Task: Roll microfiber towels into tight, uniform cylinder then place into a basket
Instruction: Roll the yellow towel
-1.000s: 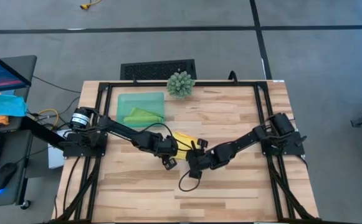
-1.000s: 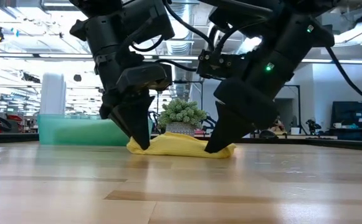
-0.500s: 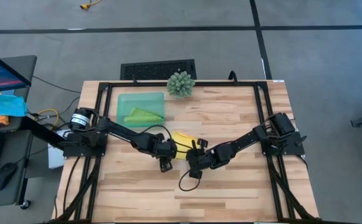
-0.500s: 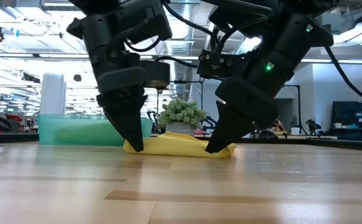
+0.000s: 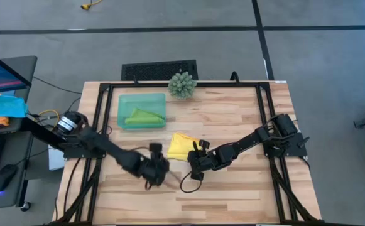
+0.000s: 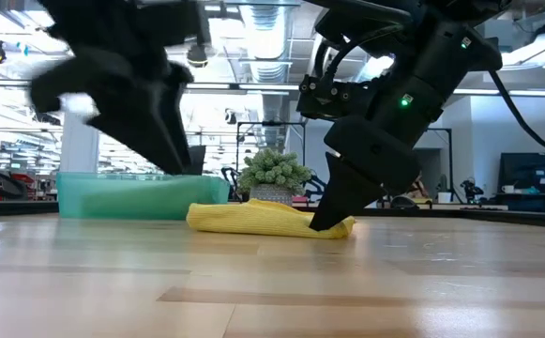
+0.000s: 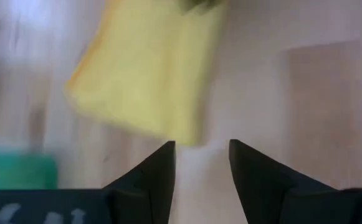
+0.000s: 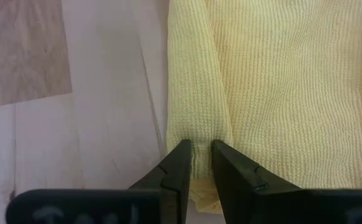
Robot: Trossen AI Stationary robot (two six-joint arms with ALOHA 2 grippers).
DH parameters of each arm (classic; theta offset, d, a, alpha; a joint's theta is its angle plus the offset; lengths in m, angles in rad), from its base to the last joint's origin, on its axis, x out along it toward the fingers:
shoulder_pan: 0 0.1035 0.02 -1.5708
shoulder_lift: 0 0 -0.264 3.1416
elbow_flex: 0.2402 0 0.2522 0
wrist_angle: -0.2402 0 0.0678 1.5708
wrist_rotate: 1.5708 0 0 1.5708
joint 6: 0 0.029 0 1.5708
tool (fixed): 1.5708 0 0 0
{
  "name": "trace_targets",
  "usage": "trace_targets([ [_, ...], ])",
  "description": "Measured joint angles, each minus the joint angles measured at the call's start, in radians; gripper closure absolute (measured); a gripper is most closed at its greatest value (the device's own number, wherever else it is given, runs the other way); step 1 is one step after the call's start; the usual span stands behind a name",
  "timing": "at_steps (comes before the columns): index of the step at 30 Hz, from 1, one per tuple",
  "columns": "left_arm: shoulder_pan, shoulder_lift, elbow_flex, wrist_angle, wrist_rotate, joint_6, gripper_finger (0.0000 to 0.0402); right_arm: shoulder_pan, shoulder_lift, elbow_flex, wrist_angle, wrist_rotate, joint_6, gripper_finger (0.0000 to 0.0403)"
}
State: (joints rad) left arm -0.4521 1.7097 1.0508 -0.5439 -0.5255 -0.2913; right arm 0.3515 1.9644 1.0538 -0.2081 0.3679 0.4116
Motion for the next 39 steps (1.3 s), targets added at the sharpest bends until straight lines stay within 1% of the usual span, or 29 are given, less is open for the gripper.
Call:
trace_targets([
  [4, -0.068, 0.041, -0.012, 0.162, -0.006, 0.121, 0.0260, 0.000, 0.000, 0.000, 0.003, 0.000, 0.000, 0.0311],
  [8, -0.068, 0.105, -0.014, 0.237, -0.023, 0.178, 0.0260, 0.000, 0.000, -0.001, 0.004, 0.000, 0.000, 0.0311],
  [14, 0.003, 0.173, -0.014, 0.247, -0.036, 0.186, 0.0260, 0.000, 0.000, -0.001, 0.004, -0.001, 0.000, 0.0311],
  [20, 0.065, 0.185, -0.014, 0.242, -0.035, 0.182, 0.0260, 0.000, 0.000, -0.001, 0.005, -0.002, 0.000, 0.0311],
  [30, 0.129, 0.186, -0.011, 0.225, 0.022, 0.179, 0.0260, 0.000, 0.000, -0.001, 0.006, -0.005, 0.004, 0.0311],
  [33, 0.152, 0.184, -0.010, 0.222, 0.069, 0.198, 0.0260, 0.000, 0.000, -0.001, 0.006, -0.009, 0.004, 0.0311],
  [39, 0.191, 0.184, -0.009, 0.206, 0.093, 0.246, 0.0260, 0.003, 0.000, -0.001, 0.006, -0.023, 0.002, 0.0311],
])
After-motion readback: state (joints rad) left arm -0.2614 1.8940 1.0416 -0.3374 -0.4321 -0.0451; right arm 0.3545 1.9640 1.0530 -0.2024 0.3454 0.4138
